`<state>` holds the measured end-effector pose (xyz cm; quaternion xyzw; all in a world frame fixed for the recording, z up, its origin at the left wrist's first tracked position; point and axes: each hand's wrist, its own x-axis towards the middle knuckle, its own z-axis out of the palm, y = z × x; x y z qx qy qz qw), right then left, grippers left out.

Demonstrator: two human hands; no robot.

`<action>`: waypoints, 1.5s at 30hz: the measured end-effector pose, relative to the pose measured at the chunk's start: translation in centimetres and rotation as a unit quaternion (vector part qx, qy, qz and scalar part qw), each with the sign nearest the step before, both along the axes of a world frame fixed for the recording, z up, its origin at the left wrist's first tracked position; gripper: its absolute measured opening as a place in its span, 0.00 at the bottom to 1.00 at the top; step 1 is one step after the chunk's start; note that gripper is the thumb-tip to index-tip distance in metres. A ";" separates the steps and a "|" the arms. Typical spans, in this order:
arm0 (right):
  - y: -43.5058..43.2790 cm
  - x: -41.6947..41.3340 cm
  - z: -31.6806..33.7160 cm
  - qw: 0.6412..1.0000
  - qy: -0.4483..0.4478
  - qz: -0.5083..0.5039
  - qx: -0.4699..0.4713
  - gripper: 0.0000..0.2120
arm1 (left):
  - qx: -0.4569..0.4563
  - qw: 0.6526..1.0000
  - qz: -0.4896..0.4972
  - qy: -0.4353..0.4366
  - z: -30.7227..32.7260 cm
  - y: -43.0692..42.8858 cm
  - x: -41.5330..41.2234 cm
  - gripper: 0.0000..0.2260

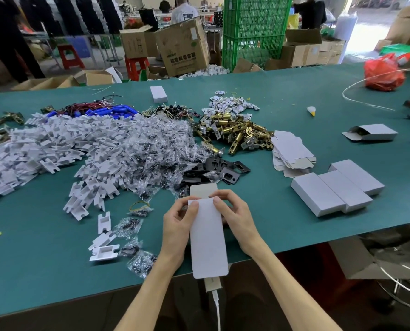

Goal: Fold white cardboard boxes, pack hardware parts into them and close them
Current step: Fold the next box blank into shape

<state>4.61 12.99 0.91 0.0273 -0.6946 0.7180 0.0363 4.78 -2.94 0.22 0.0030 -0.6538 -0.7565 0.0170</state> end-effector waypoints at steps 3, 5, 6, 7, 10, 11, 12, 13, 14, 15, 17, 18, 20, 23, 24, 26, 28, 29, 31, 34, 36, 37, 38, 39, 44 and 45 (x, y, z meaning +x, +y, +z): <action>0.2 0.0 -0.1 1.000 -0.018 -0.010 -0.018 0.10 | -0.002 1.000 0.010 -0.006 -0.2 -0.1 -0.1 0.07; 0.3 -0.1 -0.2 1.000 -0.021 -0.015 -0.018 0.11 | -0.003 1.000 0.017 -0.013 -0.2 0.1 -0.2 0.07; 0.4 -0.1 -0.2 1.000 -0.021 -0.014 -0.016 0.11 | -0.005 1.000 0.018 -0.015 -0.2 0.1 -0.2 0.07; 0.4 -0.1 -0.2 1.000 -0.019 -0.013 -0.012 0.11 | -0.005 1.000 0.018 -0.016 -0.2 0.2 -0.2 0.07; 0.4 0.0 -0.2 1.000 -0.015 -0.009 -0.003 0.10 | -0.003 1.000 0.016 -0.015 -0.2 0.1 -0.1 0.07; 0.3 0.0 -0.2 1.000 -0.015 -0.008 -0.002 0.10 | -0.004 1.000 0.014 -0.013 -0.2 0.1 -0.1 0.07; 0.3 0.0 -0.2 1.000 -0.016 -0.008 0.000 0.10 | -0.007 1.000 0.012 -0.012 -0.2 0.0 -0.1 0.07; 0.3 0.0 -0.2 1.000 -0.018 -0.008 0.001 0.09 | -0.010 1.000 0.010 -0.013 -0.2 0.0 -0.2 0.07; 0.3 0.0 -0.2 1.000 -0.020 -0.008 0.001 0.09 | -0.010 1.000 0.010 -0.014 -0.2 0.0 -0.2 0.07; 0.4 0.0 -0.2 1.000 -0.022 -0.007 -0.001 0.10 | -0.010 1.000 0.012 -0.014 -0.1 0.1 -0.2 0.07; 0.3 0.0 -0.2 1.000 -0.025 -0.008 -0.004 0.10 | -0.010 1.000 0.013 -0.015 -0.1 0.1 -0.2 0.06; 0.3 0.0 -0.2 1.000 -0.026 -0.008 -0.005 0.10 | -0.010 1.000 0.012 -0.015 -0.1 0.1 -0.2 0.06; 0.2 0.0 -0.1 1.000 -0.028 -0.011 -0.008 0.09 | -0.009 1.000 0.010 -0.015 -0.2 0.1 -0.2 0.06; 0.2 0.0 0.0 1.000 -0.024 -0.003 -0.006 0.08 | -0.008 1.000 0.004 -0.014 -0.2 0.1 -0.2 0.06; 0.2 0.1 0.1 1.000 -0.021 0.000 -0.005 0.09 | -0.005 1.000 0.000 -0.014 -0.2 0.1 -0.2 0.07; 0.3 0.1 0.2 1.000 -0.018 0.007 -0.013 0.10 | -0.001 1.000 -0.010 -0.012 -0.2 0.0 -0.2 0.07; 0.4 0.1 0.3 0.999 -0.019 0.010 -0.026 0.10 | -0.003 1.000 -0.026 -0.010 -0.2 -0.1 -0.2 0.07; 0.4 0.2 0.4 0.999 -0.020 0.007 -0.029 0.10 | -0.009 0.999 -0.034 -0.008 -0.2 -0.1 -0.2 0.08; 0.5 0.2 0.3 0.999 -0.023 -0.007 -0.027 0.07 | -0.024 0.999 -0.040 -0.002 -0.3 -0.1 -0.3 0.08; 0.4 0.1 0.2 1.000 -0.024 -0.014 -0.012 0.05 | -0.033 0.999 -0.028 0.005 -0.3 0.0 -0.3 0.07; 0.3 0.1 0.3 1.000 -0.023 -0.014 -0.002 0.05 | -0.043 0.999 -0.026 0.012 -0.4 -0.1 -0.3 0.07; 0.3 0.1 0.3 1.000 -0.022 -0.014 0.001 0.05 | -0.049 0.998 -0.026 0.016 -0.4 -0.1 -0.3 0.07; 0.3 0.1 0.3 1.000 -0.020 -0.014 0.002 0.05 | -0.052 0.998 -0.026 0.018 -0.5 -0.1 -0.3 0.07; 0.3 0.2 0.4 1.000 -0.017 -0.016 0.001 0.04 | -0.052 0.998 -0.025 0.020 -0.4 0.0 -0.2 0.07; 0.1 0.2 0.4 0.999 0.007 -0.019 -0.041 0.10 | -0.026 0.998 -0.020 0.053 -0.3 0.1 -0.1 0.08; 0.1 0.3 0.4 0.998 0.002 -0.013 -0.057 0.12 | -0.015 0.998 -0.018 0.055 -0.3 0.1 -0.1 0.10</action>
